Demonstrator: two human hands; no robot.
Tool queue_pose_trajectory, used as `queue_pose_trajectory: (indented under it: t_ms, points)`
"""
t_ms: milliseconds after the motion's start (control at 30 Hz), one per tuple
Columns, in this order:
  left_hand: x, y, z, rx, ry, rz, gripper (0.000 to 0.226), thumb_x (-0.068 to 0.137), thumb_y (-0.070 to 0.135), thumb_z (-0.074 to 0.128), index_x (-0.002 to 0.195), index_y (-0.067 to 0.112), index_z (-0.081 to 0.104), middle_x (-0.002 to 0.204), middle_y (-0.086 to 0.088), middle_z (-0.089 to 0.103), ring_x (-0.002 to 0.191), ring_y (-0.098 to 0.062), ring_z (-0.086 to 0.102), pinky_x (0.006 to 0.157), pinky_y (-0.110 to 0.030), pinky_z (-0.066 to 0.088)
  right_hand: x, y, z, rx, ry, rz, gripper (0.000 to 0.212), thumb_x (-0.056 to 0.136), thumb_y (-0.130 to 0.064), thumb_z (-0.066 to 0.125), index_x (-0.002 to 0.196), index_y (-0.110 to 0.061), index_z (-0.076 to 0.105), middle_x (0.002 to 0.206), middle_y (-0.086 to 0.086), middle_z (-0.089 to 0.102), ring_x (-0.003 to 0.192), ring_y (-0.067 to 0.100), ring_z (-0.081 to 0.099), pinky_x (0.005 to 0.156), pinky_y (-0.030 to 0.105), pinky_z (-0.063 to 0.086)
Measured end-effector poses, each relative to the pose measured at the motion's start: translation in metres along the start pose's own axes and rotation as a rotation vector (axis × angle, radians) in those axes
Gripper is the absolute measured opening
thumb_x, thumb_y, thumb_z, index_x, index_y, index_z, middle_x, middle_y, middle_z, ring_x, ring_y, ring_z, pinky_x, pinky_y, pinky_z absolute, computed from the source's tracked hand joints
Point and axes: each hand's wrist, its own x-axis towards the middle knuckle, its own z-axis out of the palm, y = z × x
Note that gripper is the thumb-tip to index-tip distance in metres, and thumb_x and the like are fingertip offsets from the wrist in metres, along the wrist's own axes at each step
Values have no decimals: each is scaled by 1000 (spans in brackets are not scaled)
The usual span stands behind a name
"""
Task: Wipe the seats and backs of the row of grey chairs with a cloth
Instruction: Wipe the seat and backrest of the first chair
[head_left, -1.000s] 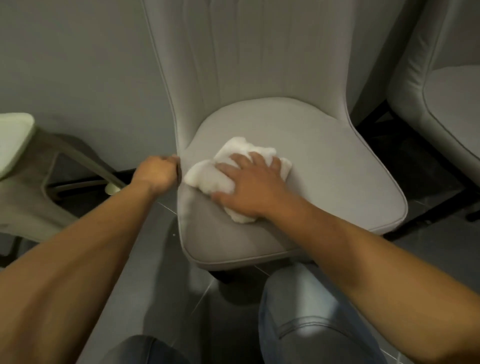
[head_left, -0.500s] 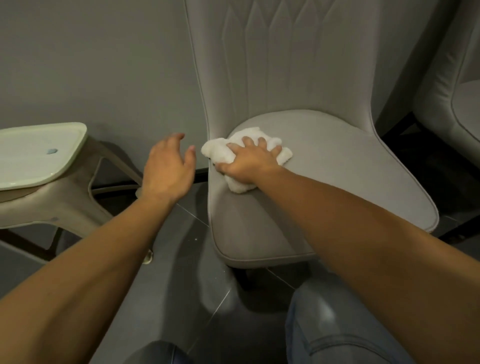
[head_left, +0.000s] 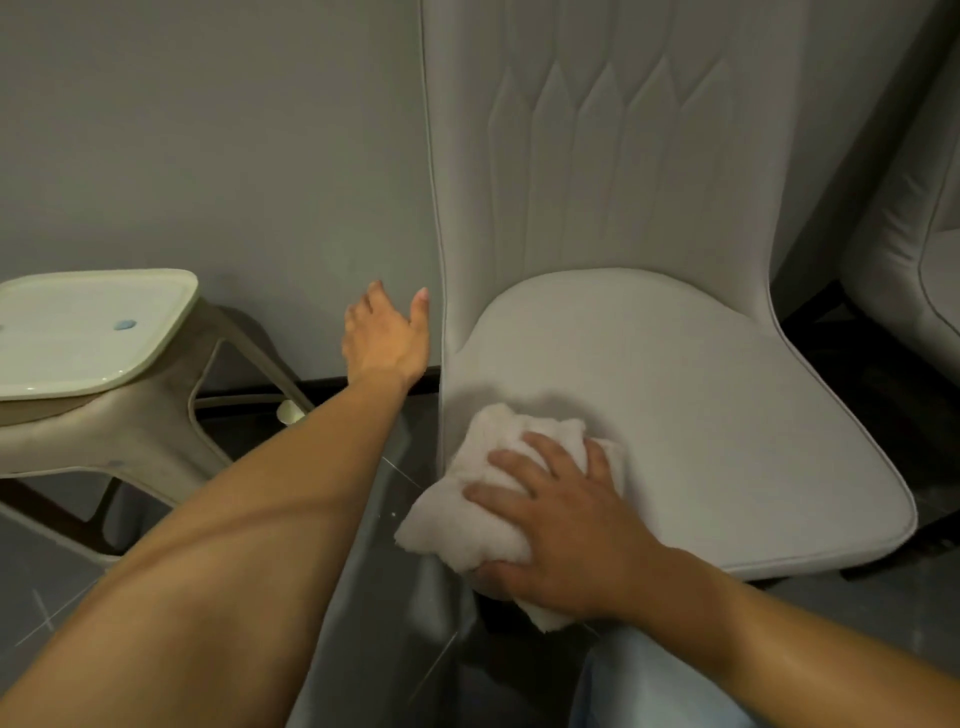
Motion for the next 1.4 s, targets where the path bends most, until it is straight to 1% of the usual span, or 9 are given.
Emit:
queue_pose_trajectory:
  t_ms: [167,267,533,800,900,967,1067,1167,1400]
  points:
    - [22,44,27,25,-20,166,84,94,66,37,152,8,18,152,-16,33,140,-33,27,113,-48,25,46,-1,-4,77,59,75,75,79,-86,32,148,-58,18,166,-11,14,153,28,-1,111,67,-9]
    - [37,54,47,-116,-52,61,87,93,61,48,152,5,14,149,-19,38,135,-37,36,110,-45,30,90,6,-9,97,72,155,78,76,-86,18,149,-58,20,166,-10,14,153,29,1,108,71,-8]
    - [76,27,70,71,128,141,68,94,64,43,124,4,44,103,-23,66,97,-43,60,69,-41,38,168,18,-9,43,121,197,74,77,-86,27,143,-53,38,165,-5,17,150,34,1,107,75,-6]
    - [82,24,70,191,157,204,69,97,62,38,129,1,44,102,-26,65,93,-45,61,69,-44,39,82,-6,-16,-13,-7,-103,74,84,-74,51,151,-46,35,160,-4,24,150,33,4,111,73,-10]
    - [78,25,72,169,169,184,69,97,62,37,131,1,43,99,-24,66,89,-44,61,65,-40,32,29,-22,-9,-111,-32,-244,50,90,-67,41,137,-55,51,156,-11,41,149,35,29,111,79,12]
    - [78,25,73,164,173,169,71,97,62,36,135,2,41,99,-23,66,89,-43,61,65,-39,32,11,-20,-4,-256,27,-270,43,96,-58,28,128,-64,55,150,-19,50,142,28,46,107,68,36]
    - [78,24,75,167,175,163,71,98,62,35,136,2,41,98,-22,67,89,-42,61,65,-38,32,10,-13,0,-267,100,-285,42,94,-63,36,132,-64,51,150,-17,50,141,25,47,104,63,43]
    - [77,23,76,147,170,145,70,98,62,35,135,3,41,101,-23,67,91,-42,61,66,-40,34,35,1,-2,-79,101,-189,66,82,-78,38,142,-53,47,156,-8,44,147,31,36,111,73,26]
    - [71,28,76,-10,87,47,46,97,58,43,100,12,40,100,-23,65,93,-43,59,66,-39,31,157,127,-40,41,147,426,79,79,-87,14,149,-53,26,164,-7,25,149,29,19,113,63,11]
